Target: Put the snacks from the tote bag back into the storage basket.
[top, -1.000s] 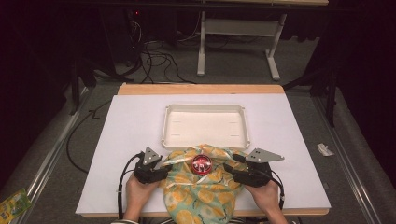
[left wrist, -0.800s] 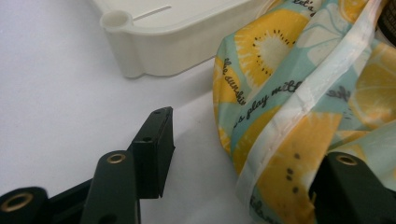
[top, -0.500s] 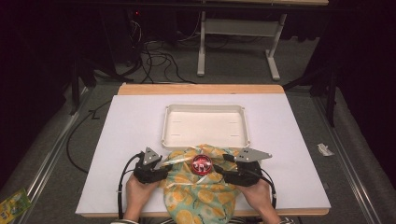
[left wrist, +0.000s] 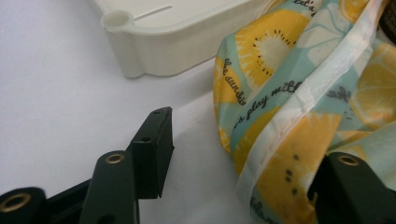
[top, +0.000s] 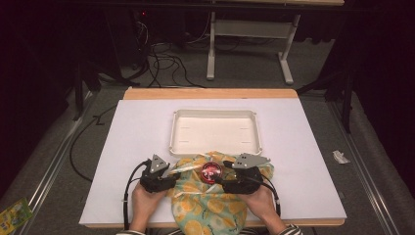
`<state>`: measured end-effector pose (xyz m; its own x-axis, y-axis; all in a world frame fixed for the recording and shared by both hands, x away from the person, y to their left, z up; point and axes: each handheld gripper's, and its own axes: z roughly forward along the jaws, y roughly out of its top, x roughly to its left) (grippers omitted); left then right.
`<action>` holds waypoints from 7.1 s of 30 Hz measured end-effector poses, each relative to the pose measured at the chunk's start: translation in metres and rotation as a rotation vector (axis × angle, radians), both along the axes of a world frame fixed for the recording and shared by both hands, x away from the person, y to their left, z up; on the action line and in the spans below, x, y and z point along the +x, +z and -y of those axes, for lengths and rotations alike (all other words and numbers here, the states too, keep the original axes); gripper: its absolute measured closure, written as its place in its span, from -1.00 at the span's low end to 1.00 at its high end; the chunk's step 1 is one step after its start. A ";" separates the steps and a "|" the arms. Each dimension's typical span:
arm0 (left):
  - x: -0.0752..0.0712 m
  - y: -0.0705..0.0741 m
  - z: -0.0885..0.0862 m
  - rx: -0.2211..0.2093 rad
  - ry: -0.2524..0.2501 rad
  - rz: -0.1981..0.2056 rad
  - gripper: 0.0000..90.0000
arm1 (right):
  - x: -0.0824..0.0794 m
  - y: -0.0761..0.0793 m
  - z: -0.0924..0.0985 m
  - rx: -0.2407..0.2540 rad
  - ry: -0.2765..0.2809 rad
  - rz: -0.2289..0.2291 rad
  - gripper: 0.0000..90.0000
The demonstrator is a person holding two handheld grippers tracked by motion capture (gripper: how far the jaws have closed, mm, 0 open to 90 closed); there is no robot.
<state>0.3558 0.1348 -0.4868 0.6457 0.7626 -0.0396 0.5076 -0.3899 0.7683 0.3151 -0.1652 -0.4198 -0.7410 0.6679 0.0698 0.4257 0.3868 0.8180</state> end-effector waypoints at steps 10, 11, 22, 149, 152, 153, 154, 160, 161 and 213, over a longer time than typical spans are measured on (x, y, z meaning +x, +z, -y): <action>0.000 0.000 0.000 0.001 0.003 0.003 -0.03 | 0.006 -0.003 -0.008 -0.003 0.016 -0.012 -0.33; 0.000 0.000 0.000 0.000 0.003 0.003 -0.03 | 0.006 -0.003 -0.009 -0.008 0.018 -0.011 -0.35; 0.000 0.000 0.000 0.001 0.003 0.002 -0.03 | 0.011 -0.009 -0.019 -0.037 0.024 -0.028 -0.45; 0.000 0.000 -0.003 -0.027 -0.013 -0.002 -0.06 | 0.008 0.051 0.039 -0.056 -0.064 0.029 -0.42; 0.000 0.000 -0.003 -0.032 -0.013 -0.001 -0.07 | 0.010 0.052 0.040 -0.055 -0.069 0.031 -0.42; 0.000 0.000 -0.003 -0.033 -0.012 -0.002 -0.07 | 0.011 0.052 0.040 -0.052 -0.068 0.032 -0.42; 0.000 0.000 -0.003 -0.033 -0.012 -0.001 -0.07 | 0.012 0.053 0.041 -0.053 -0.069 0.030 -0.42; 0.001 0.001 -0.005 -0.045 -0.016 -0.004 -0.09 | 0.017 0.055 0.042 -0.043 -0.079 0.029 -0.42; 0.000 0.001 -0.005 -0.047 -0.017 -0.002 -0.09 | 0.017 0.056 0.042 -0.043 -0.084 0.028 -0.42; 0.000 0.001 -0.006 -0.068 -0.029 -0.002 -0.11 | 0.114 0.064 0.051 -0.100 -0.227 -0.013 -0.42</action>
